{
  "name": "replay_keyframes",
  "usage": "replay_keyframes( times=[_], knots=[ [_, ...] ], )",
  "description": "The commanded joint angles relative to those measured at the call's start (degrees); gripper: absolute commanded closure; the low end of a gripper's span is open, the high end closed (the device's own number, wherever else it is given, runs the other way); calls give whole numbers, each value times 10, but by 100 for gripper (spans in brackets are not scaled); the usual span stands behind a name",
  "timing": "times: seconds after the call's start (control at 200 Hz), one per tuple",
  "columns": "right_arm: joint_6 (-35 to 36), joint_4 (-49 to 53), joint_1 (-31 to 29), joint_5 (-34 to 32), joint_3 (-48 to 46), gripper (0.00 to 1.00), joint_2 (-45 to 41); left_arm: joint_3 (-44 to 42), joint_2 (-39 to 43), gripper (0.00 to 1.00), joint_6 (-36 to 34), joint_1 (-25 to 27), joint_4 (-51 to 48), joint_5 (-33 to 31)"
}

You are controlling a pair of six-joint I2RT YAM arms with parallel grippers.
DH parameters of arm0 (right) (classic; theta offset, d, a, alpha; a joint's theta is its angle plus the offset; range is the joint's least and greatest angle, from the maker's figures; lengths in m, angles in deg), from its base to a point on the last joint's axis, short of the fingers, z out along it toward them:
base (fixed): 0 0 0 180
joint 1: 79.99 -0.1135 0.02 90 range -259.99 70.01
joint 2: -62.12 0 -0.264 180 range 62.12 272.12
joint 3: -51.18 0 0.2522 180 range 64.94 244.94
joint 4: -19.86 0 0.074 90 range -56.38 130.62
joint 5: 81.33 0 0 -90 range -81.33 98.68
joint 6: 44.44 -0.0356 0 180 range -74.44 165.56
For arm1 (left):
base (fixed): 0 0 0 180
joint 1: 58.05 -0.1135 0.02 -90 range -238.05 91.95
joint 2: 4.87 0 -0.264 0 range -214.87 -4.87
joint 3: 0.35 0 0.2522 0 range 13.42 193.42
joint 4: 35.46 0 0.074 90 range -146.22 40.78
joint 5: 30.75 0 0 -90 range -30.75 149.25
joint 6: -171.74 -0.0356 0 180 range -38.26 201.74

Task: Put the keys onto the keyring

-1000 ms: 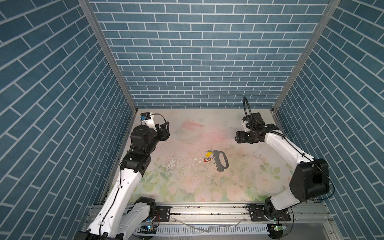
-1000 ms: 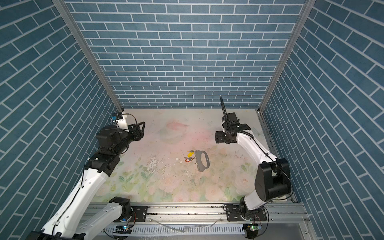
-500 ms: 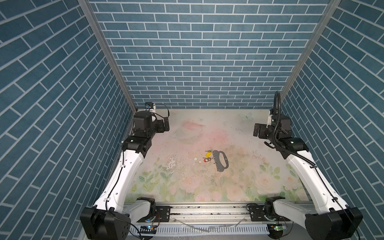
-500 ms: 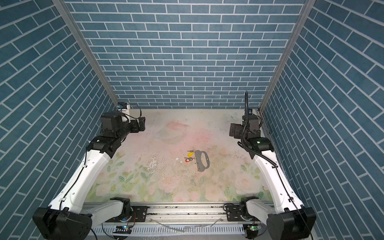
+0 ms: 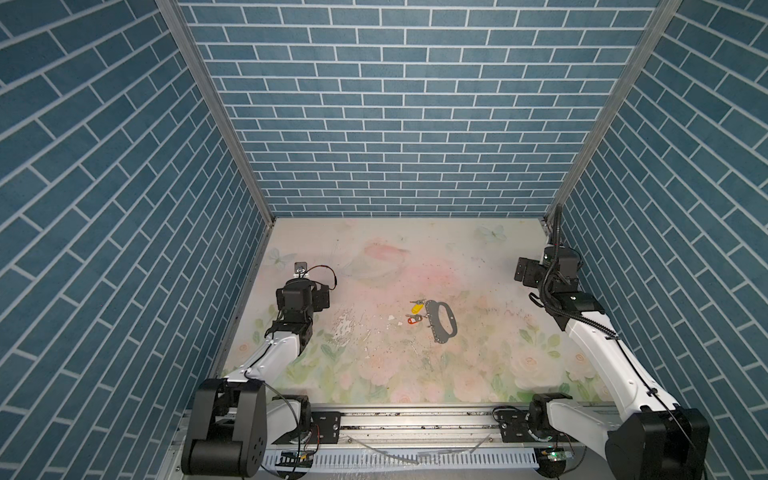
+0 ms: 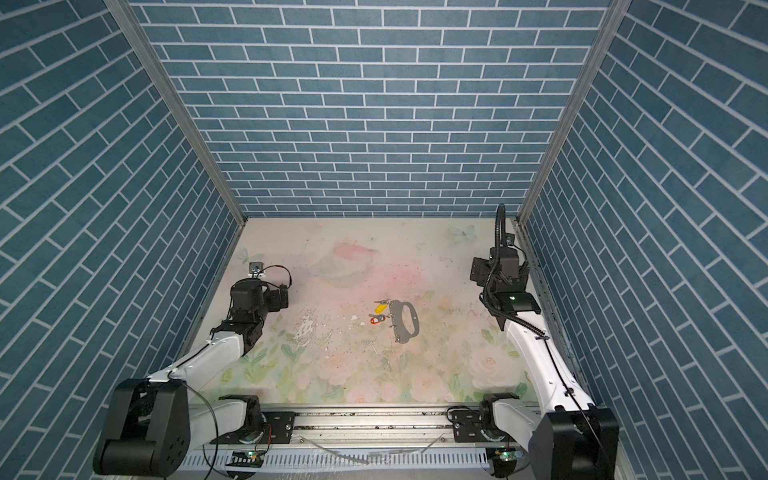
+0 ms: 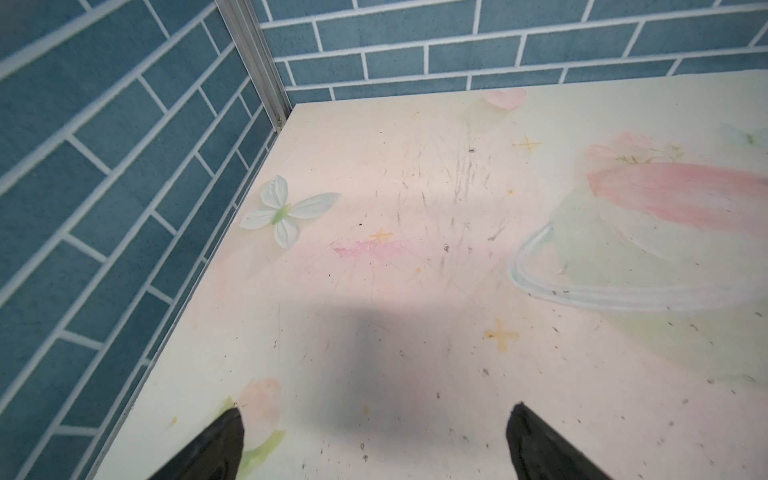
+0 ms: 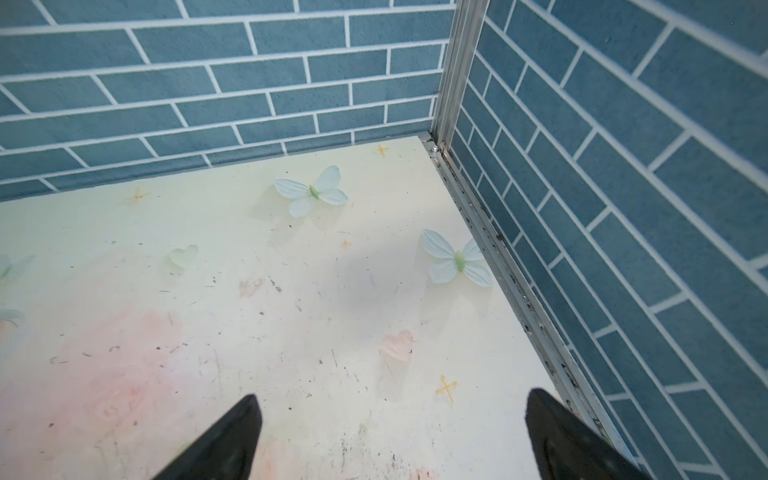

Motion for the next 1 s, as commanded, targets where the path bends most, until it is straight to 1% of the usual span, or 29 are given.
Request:
replay_keyframes(
  times=[0.0,0.055,0.095,0.175,0.21,0.26,0.275,0.29,0.33,0.385,0.42,0.465,0.535,0.585,0.72,0.79,0.83,0.86,0.9,0.92,0.94,0.97,0.995],
  knots=[
    [50,-130,13,27,-64,1,-10,-22,-50,1,4,-21,157,49],
    [68,-183,16,38,-101,1,-10,-24,-79,1,1,-22,187,60],
    [75,-221,18,40,-125,1,-8,-17,-78,1,-11,-22,176,76],
    [91,-294,22,49,-168,1,2,-44,-100,1,-19,-28,252,100],
    [95,-322,24,48,-184,1,13,-62,-125,1,-16,-30,304,102],
    [98,-364,29,47,-205,1,31,-90,-182,1,-20,-30,423,113],
    [98,-376,31,47,-209,1,38,-94,-189,1,-23,-30,440,121],
    [98,-388,33,48,-215,1,44,-96,-184,1,-25,-30,435,128],
    [98,-427,36,55,-230,1,60,-88,-160,0,-29,-31,376,127],
    [97,-487,41,67,-252,1,84,-74,-179,1,-27,-30,382,132],
    [94,-518,45,78,-261,1,100,-61,-171,1,-29,-31,344,139],
    [90,-514,49,90,-258,1,114,-40,-172,1,-27,-31,306,135],
    [93,-528,51,111,-259,1,136,-37,-171,1,-31,-29,301,134],
    [93,-553,53,114,-265,1,153,-38,-174,1,-30,-29,306,133],
    [97,-625,63,159,-273,1,224,-37,-172,1,-31,-29,302,132],
    [91,-634,73,174,-260,1,258,-39,-173,1,-31,-28,304,133],
    [84,-592,83,189,-249,1,248,-38,-173,1,-31,-28,303,133],
    [80,-609,90,207,-249,1,257,-38,-173,1,-31,-28,303,133],
    [77,-583,97,217,-242,1,251,-38,-172,1,-32,-28,302,132],
    [75,-592,100,226,-243,1,254,-37,-173,1,-32,-28,303,132],
    [73,-600,102,228,-244,1,258,-38,-172,1,-31,-28,302,132],
    [74,-582,104,228,-240,1,253,-37,-173,1,-31,-28,303,133],
    [72,-593,104,228,-243,1,255,-37,-173,1,-31,-28,303,134]
  ],
)
